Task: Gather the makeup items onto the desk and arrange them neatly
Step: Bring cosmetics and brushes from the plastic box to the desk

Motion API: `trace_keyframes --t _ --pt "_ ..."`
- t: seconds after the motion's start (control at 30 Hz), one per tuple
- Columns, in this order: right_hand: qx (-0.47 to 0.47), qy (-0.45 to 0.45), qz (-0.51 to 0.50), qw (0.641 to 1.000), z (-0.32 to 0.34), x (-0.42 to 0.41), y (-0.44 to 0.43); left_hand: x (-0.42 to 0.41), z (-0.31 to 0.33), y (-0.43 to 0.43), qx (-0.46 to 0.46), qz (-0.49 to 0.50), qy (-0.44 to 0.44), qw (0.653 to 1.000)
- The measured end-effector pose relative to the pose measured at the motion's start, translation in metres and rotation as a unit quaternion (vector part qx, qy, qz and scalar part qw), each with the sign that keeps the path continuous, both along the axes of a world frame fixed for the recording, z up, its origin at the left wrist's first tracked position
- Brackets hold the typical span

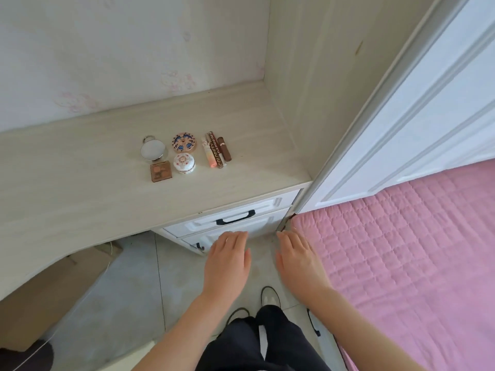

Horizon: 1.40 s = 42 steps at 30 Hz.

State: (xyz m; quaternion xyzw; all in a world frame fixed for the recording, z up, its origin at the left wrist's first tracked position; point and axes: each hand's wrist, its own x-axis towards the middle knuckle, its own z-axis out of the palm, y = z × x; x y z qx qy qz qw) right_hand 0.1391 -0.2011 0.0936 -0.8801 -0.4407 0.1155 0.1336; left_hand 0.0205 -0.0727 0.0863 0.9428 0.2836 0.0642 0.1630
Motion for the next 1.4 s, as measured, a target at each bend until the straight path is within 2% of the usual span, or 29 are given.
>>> trace_keyframes --t 0.17,0.37,0.5,0.7,1.1,1.4 --pt "-0.025 -0.011 -0.088 0.996 -0.009 -0.052 -0.025 -0.025 -0.005 -0.005 0.048 -0.123 -0.003 0.991" --pt "-0.072 -0.008 -0.188 0.98 -0.02 -0.113 -0.064 -0.051 -0.009 -0.02 0.039 -0.243 0.014 0.969" --pt "-0.119 -0.007 -0.249 0.961 -0.017 -0.146 -0.096 -0.054 -0.006 -0.045 0.032 -0.339 0.024 0.94" --pt "-0.135 -0.028 -0.369 0.919 -0.016 -0.188 -0.148 -0.044 -0.001 -0.095 0.029 -0.451 0.051 0.891" --pt "-0.116 -0.019 -0.618 0.777 -0.007 -0.278 -0.271 -0.054 0.015 -0.256 0.008 -0.639 -0.012 0.769" --pt "-0.107 0.009 -0.729 0.676 -0.011 -0.378 -0.38 -0.119 0.009 -0.411 -0.009 -0.74 -0.004 0.673"
